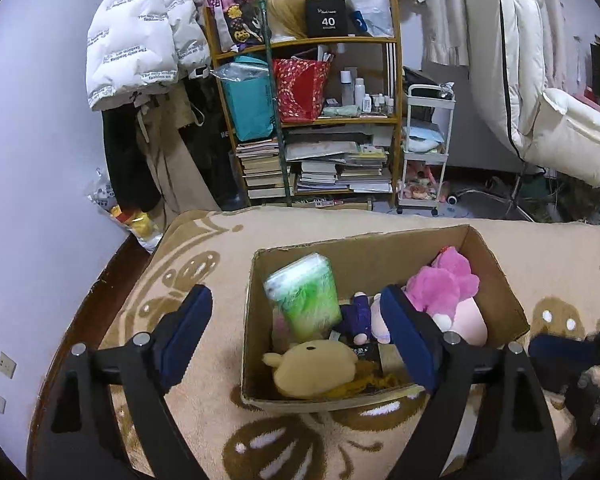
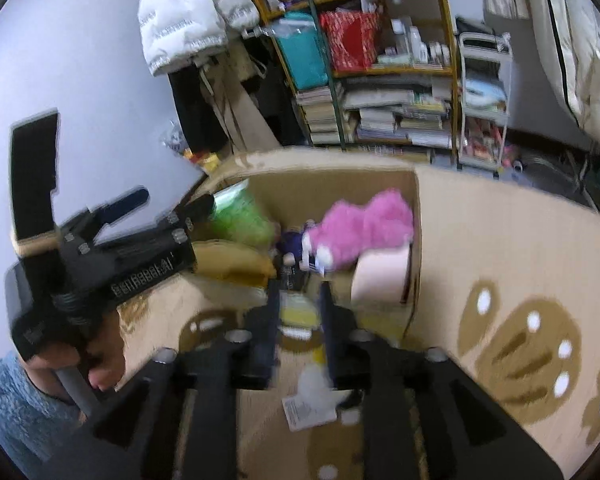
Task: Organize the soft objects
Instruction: 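Lift the tissue packet with left tool and drop it into the box, then carry white chick plush over the box with right tool and release it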
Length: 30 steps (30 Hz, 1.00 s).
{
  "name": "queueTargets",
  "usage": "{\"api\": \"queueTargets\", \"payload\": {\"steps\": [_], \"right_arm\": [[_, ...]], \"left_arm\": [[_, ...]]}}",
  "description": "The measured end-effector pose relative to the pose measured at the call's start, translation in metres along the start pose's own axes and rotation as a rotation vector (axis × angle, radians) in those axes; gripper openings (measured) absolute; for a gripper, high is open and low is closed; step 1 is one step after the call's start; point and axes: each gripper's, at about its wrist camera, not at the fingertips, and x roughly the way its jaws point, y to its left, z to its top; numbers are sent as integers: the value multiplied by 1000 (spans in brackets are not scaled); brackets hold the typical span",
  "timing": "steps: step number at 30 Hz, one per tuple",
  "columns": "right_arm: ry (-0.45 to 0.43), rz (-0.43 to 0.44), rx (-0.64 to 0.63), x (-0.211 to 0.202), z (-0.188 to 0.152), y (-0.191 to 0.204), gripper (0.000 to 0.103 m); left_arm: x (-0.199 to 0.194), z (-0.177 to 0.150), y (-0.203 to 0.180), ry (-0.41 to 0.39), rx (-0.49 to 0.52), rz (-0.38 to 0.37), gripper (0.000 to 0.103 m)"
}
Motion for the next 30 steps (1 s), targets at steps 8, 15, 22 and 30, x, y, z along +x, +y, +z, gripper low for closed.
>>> {"api": "queueTargets", "payload": {"steps": [8,15,22,30], "right_arm": [[87,-16,23,21,-33,-7,57],[152,-38,34,56,-55,-18,57],[228,-51,33,85,-63,-22,57],[294,-85,42,108,-73,-27,56]], "left_arm": [[-16,-10,21,-7,-53,58,96],[-44,-26,38,-36,-65,89,101],[-58,-40,49,-28,-81,107,103],[-69,-49,49,-38,-68,119,103]]}}
